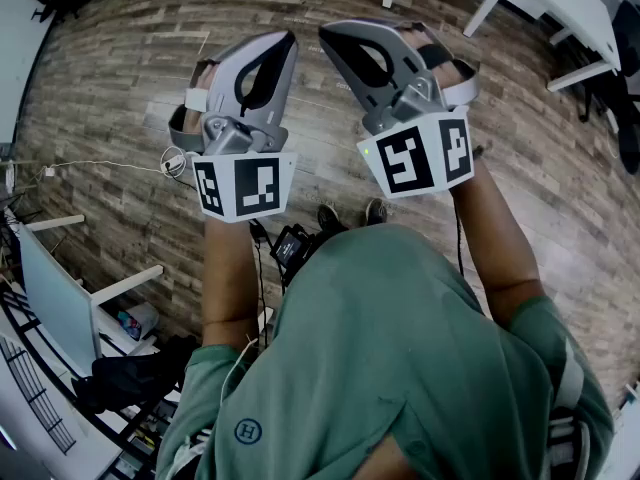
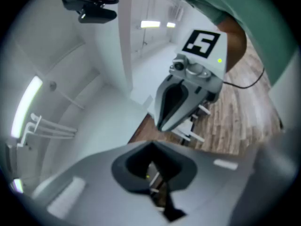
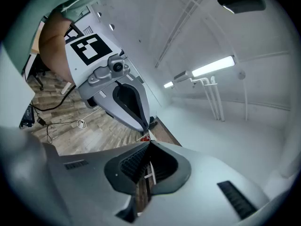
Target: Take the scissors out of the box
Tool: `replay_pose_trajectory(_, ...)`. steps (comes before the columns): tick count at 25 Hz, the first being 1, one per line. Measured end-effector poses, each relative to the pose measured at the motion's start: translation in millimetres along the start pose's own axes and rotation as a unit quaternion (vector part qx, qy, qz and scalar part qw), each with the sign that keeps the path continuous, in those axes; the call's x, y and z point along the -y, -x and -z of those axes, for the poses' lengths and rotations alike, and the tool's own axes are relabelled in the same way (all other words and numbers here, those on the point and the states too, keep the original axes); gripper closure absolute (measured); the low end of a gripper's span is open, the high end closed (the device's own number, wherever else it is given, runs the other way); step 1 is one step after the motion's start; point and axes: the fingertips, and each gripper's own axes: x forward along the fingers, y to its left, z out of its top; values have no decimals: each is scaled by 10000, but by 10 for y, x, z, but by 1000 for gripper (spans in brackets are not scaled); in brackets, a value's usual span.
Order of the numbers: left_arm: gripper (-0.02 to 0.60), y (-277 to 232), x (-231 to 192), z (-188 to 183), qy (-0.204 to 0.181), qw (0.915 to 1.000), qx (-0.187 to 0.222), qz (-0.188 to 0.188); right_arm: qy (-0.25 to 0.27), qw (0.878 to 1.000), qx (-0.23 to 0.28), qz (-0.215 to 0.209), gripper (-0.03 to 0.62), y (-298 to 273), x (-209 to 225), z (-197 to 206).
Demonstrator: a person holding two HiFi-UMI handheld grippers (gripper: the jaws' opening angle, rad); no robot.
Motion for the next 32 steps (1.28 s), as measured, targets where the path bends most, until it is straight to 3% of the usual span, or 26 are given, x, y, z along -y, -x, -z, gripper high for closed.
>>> replay_pose_trajectory(16,583,-108,83,-9,32,10000,-67,49,-79,9999,77,-80,586,10,0,115)
replay_pose_trajectory(32,583,-446,185,65,69,9994,-334,29,-181,9995,190,-169,586,-67,153,486)
